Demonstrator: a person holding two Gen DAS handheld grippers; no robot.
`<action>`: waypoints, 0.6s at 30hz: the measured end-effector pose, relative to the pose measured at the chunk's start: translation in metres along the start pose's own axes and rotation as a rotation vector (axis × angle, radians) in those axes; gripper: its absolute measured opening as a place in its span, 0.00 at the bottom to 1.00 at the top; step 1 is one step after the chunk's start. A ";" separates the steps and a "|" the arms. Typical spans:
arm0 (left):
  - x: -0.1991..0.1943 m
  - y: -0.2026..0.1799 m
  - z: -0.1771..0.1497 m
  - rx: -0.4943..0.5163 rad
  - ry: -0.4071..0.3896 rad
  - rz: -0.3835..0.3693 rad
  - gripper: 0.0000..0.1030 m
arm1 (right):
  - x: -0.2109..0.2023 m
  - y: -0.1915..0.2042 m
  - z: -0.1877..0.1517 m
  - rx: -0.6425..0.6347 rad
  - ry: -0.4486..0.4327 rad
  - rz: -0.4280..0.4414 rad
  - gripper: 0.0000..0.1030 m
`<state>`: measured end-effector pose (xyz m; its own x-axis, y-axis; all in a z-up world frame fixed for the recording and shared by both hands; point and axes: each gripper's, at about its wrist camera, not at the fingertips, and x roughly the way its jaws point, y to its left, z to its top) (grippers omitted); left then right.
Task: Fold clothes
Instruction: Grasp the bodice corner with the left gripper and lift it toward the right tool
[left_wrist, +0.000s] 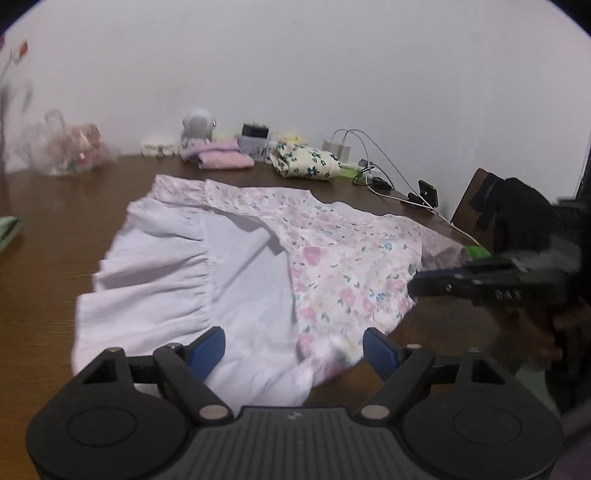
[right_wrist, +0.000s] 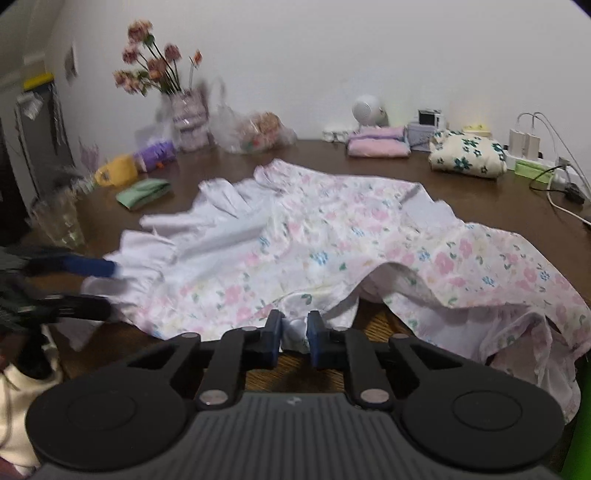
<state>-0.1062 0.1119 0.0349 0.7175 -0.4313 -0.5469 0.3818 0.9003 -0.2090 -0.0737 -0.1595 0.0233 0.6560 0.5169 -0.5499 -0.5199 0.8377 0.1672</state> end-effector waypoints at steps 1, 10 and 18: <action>0.008 -0.002 0.005 -0.013 0.010 -0.008 0.74 | -0.002 -0.001 0.001 0.013 -0.009 0.005 0.14; 0.047 -0.009 0.011 -0.082 0.136 -0.081 0.10 | -0.020 -0.018 0.018 0.110 -0.103 0.125 0.14; 0.012 -0.011 0.026 -0.101 0.004 -0.127 0.22 | -0.041 -0.027 0.043 0.201 -0.160 0.240 0.14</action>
<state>-0.0863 0.0953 0.0513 0.6646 -0.5422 -0.5141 0.4090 0.8398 -0.3571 -0.0631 -0.1960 0.0761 0.6134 0.7114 -0.3430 -0.5625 0.6984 0.4426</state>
